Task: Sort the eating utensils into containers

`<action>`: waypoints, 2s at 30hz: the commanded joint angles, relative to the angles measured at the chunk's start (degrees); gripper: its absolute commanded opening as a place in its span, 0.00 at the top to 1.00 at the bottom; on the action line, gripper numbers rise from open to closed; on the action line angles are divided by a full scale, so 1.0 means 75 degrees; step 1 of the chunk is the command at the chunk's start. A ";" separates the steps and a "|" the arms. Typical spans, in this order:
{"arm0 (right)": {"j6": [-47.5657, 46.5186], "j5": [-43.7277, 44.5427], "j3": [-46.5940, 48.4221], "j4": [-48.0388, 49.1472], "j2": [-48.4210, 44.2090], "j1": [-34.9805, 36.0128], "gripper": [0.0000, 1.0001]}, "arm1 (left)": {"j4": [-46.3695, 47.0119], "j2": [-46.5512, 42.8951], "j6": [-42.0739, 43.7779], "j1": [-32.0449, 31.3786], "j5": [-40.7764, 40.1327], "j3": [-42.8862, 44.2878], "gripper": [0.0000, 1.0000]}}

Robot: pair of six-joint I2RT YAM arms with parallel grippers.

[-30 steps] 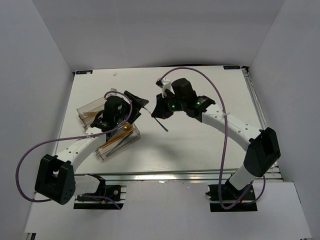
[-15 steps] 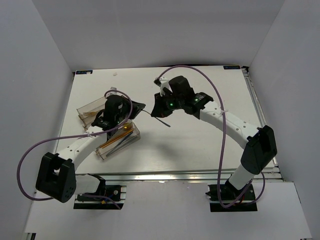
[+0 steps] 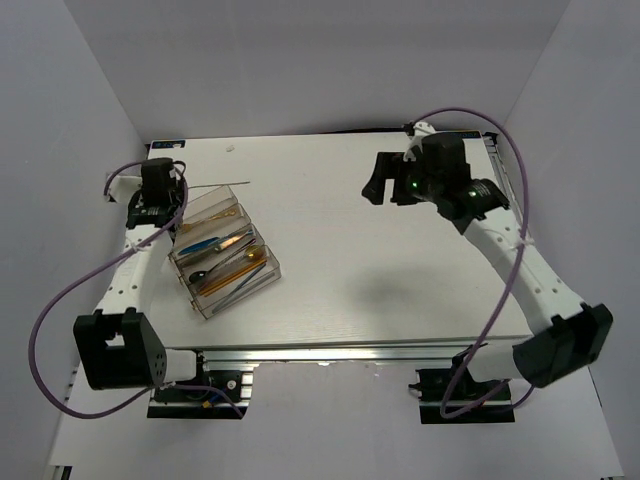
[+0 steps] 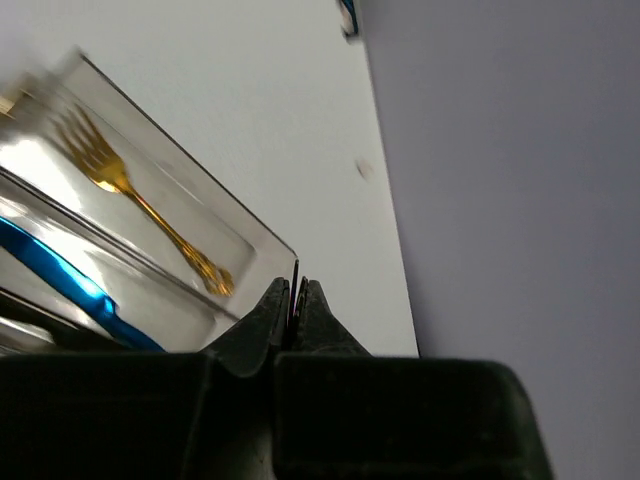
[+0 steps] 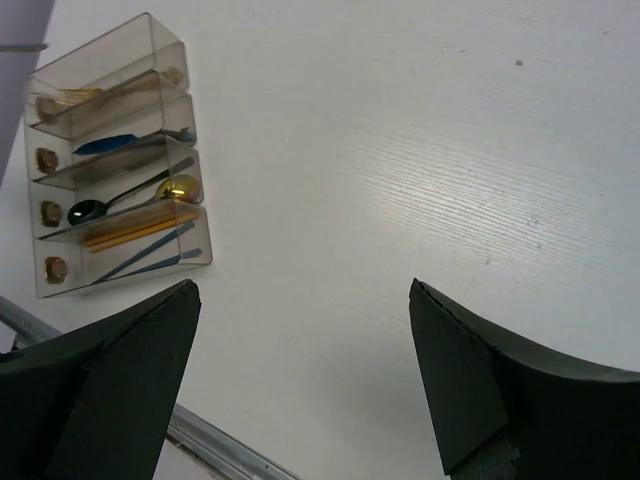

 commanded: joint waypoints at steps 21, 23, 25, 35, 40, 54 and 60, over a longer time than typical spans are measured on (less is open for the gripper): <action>-0.0346 -0.1162 -0.0964 -0.0639 -0.0884 0.0111 0.11 | -0.1024 0.2562 -0.2516 0.0656 -0.1758 0.0629 0.96; -0.0299 -0.1256 -0.0905 -0.0615 -0.0755 0.0123 0.11 | -0.1013 0.2563 -0.2575 0.0656 -0.1758 0.0571 0.92; -0.0299 -0.1327 -0.0789 -0.0615 -0.0661 0.0146 0.11 | -0.1024 0.2574 -0.2621 0.0656 -0.1723 0.0500 0.85; -0.0229 -0.1585 -0.0624 -0.0498 -0.0274 0.0205 0.11 | -0.1293 0.2246 -0.2715 0.0667 -0.1852 0.0148 0.50; -0.0194 -0.1655 -0.0647 -0.0475 -0.0286 0.0205 0.11 | -0.1435 0.2094 -0.2762 0.0691 -0.1957 0.0195 0.36; -0.0147 -0.1282 -0.0390 -0.0591 -0.0485 0.0217 0.11 | -0.1550 0.2362 0.1428 0.0726 -0.0307 0.3212 0.02; -0.0264 0.0698 0.0161 -0.1165 -0.0765 0.0217 0.11 | -0.3788 0.2577 0.5004 0.0293 -0.0408 0.4590 0.02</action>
